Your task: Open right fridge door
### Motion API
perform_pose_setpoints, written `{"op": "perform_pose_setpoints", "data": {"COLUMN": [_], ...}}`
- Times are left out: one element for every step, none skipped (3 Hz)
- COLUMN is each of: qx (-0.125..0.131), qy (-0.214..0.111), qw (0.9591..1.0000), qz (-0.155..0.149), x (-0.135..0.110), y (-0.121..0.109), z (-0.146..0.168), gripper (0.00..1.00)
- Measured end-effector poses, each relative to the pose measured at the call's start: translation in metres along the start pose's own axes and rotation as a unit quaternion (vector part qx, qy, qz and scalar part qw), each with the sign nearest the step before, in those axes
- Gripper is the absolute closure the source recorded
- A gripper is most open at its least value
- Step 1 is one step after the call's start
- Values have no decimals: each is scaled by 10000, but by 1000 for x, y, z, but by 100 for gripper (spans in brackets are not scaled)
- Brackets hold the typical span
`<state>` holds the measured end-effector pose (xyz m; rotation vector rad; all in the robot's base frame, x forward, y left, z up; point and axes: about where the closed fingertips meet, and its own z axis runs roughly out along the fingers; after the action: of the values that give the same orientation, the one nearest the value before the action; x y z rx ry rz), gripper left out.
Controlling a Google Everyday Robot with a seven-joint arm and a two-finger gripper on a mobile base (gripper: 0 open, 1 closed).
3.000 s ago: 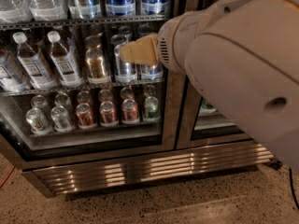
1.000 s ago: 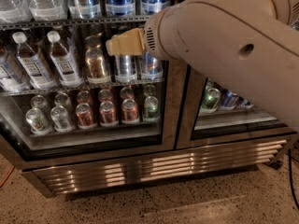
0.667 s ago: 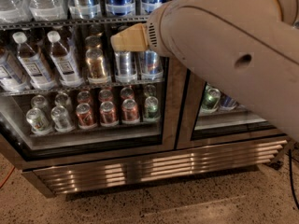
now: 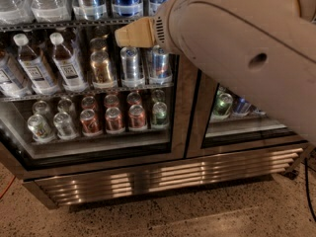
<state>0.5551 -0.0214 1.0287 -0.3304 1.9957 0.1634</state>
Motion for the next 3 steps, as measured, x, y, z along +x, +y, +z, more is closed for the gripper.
{"op": "perform_pose_setpoints", "data": {"qx": [-53,-52,221], "qy": [121,121,105], "qw": [9997,9997,9993], "qz": [216,217,284], "x": [4,4,-1], "y": [-4,-4,-12], "z": [21,21,25], "gripper": [0,0,0]}}
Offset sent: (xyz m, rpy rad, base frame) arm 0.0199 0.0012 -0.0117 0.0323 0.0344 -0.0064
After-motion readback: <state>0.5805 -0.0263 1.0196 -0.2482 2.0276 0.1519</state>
